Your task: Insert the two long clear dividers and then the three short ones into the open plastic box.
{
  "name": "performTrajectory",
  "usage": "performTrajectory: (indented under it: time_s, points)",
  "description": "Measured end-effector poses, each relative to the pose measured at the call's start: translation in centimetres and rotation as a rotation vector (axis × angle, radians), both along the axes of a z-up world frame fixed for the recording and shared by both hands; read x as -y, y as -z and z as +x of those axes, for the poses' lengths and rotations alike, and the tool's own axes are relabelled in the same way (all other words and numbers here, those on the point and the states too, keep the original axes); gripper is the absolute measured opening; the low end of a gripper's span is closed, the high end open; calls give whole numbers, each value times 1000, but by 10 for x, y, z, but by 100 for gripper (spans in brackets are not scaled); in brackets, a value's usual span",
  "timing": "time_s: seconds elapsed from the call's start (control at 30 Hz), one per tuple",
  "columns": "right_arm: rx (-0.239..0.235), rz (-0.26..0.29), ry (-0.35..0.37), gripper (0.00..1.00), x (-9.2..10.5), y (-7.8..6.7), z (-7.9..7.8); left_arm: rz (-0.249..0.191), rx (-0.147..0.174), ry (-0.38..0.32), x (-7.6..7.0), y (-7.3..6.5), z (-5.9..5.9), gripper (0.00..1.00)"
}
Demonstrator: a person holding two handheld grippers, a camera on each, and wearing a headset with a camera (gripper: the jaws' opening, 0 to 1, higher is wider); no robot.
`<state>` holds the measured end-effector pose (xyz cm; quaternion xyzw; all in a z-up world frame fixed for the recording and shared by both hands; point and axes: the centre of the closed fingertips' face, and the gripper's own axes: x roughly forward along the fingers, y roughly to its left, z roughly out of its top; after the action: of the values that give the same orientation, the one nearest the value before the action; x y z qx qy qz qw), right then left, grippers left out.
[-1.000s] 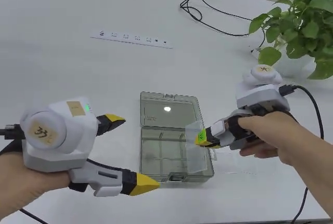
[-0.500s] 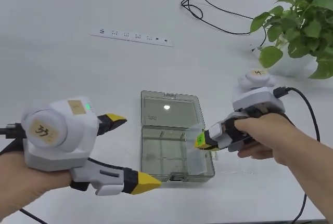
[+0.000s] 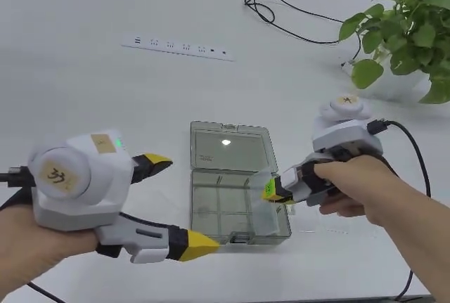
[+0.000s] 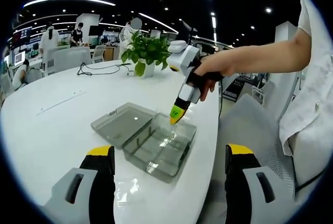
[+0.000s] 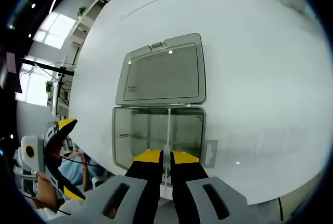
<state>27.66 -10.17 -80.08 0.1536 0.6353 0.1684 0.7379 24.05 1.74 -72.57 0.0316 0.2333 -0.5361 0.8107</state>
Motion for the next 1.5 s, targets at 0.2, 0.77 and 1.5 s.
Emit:
performTrajectory:
  time_s: [0.2,0.77,1.5]
  points:
    - [6,-2,0,7,0,2,3,-3,-4,-1,1,-1,0,89]
    - [99,-13,-87,9,-17,1,3,5,-8,5,2,1,0,89]
    - [130,29,-89,12,-20,23,2,29,-12,-5,0,3,-1,90]
